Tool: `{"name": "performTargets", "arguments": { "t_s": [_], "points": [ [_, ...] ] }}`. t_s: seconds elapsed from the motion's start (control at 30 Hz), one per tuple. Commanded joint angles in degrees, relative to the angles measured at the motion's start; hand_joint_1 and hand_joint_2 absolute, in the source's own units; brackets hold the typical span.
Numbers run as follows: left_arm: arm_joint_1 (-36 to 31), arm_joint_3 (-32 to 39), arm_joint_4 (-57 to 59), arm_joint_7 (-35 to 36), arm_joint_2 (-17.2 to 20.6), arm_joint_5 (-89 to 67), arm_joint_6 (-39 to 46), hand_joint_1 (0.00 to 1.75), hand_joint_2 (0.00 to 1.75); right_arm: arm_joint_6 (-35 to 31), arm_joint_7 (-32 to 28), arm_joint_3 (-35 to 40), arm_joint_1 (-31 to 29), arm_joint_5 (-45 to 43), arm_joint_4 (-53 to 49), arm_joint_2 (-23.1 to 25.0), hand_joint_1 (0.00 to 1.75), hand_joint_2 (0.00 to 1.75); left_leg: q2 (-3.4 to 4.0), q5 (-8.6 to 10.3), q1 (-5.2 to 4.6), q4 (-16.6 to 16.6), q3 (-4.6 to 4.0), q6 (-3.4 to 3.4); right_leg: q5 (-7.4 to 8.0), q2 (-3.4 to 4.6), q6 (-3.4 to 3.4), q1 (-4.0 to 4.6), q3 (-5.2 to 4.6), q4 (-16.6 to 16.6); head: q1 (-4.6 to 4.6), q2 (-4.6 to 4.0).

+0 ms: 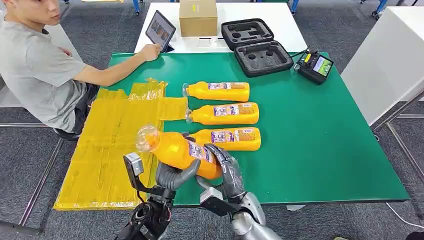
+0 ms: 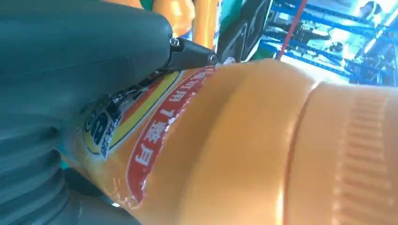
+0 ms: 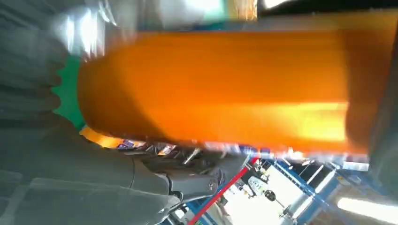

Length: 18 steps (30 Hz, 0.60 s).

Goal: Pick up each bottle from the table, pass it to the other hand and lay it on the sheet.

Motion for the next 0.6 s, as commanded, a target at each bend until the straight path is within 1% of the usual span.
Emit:
{"name": "performTargets", "arguments": {
  "t_s": [0.03,0.5,0.53,0.6],
  "points": [
    [-2.6,-1.2,1.9,-0.7,1.7,-2.5,2.8,1.75,1.75,0.2,0.1,-1.2,-1.5,-2.5,6.2,1.5,0.0,1.75,-0.02,-0.03,0.05,0.0,0.13,-0.09,-0.02,0.04,-0.08,0.04,0.13,0.0,0.02,0.0],
    [-2.6,-1.2,1.9,-0.7,1.7,-2.5,2.8,1.75,1.75,0.2,0.1,-1.2,-1.5,-2.5,6.2,1.5,0.0,1.75,-0.02,-0.06,0.07,0.0,0.15,-0.12,-0.05,0.06,-0.1,0.06,0.17,0.0,0.02,0.0],
    [-2.1,-0.5,0.5,-0.7,1.7,-4.8,3.8,1.75,1.75,0.1,0.1,-0.6,-1.5,-3.1,6.4,1.1,0.0,0.0,-0.01,-0.04,0.05,0.0,0.11,-0.1,-0.03,0.05,-0.08,0.04,0.12,0.0,0.0,0.0],
    [-1.7,1.3,-1.9,-0.7,1.9,-10.3,6.1,1.75,1.75,0.1,0.1,-0.4,-1.5,-3.4,6.6,0.9,0.0,0.0,0.01,-0.06,0.06,0.0,0.12,-0.1,-0.03,0.08,-0.09,0.06,0.13,0.0,0.02,0.0]
  ]
}}
